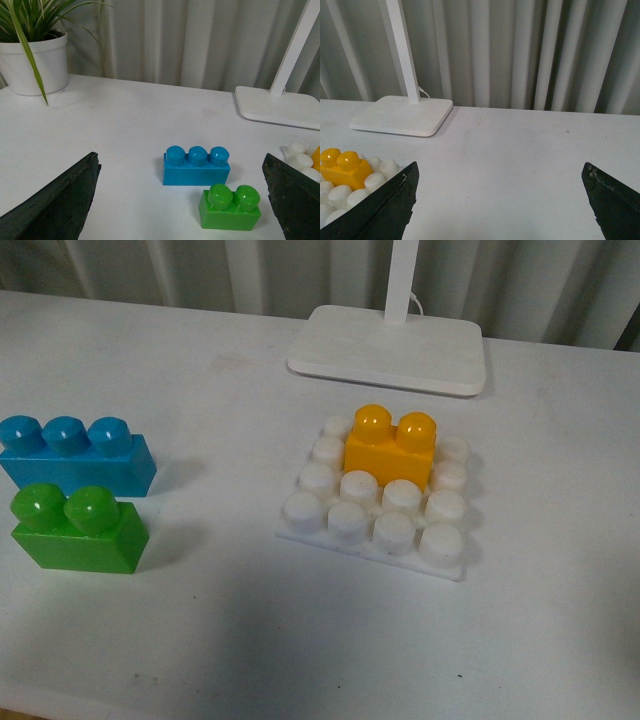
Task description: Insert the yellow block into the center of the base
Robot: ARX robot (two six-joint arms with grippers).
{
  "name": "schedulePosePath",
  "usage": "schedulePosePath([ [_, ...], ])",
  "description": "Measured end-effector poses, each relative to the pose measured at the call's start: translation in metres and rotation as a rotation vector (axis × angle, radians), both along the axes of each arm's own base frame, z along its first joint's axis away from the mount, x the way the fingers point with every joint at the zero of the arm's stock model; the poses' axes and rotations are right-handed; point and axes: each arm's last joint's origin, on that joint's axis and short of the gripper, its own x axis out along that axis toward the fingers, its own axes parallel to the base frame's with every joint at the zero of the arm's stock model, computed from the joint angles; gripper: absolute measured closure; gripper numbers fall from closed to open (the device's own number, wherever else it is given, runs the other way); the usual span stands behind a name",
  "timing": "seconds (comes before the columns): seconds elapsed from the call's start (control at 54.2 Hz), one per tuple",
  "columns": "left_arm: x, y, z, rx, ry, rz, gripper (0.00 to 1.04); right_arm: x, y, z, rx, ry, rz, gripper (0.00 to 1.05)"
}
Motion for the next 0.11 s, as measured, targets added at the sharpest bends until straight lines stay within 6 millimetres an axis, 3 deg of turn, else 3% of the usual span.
schedulePosePath([
  [0.111,0.0000,0.0000,0.0000,0.000,0.000,0.000,0.06,0.0000,0.0000,0.0000,0.000,0.000,0.000,0.09],
])
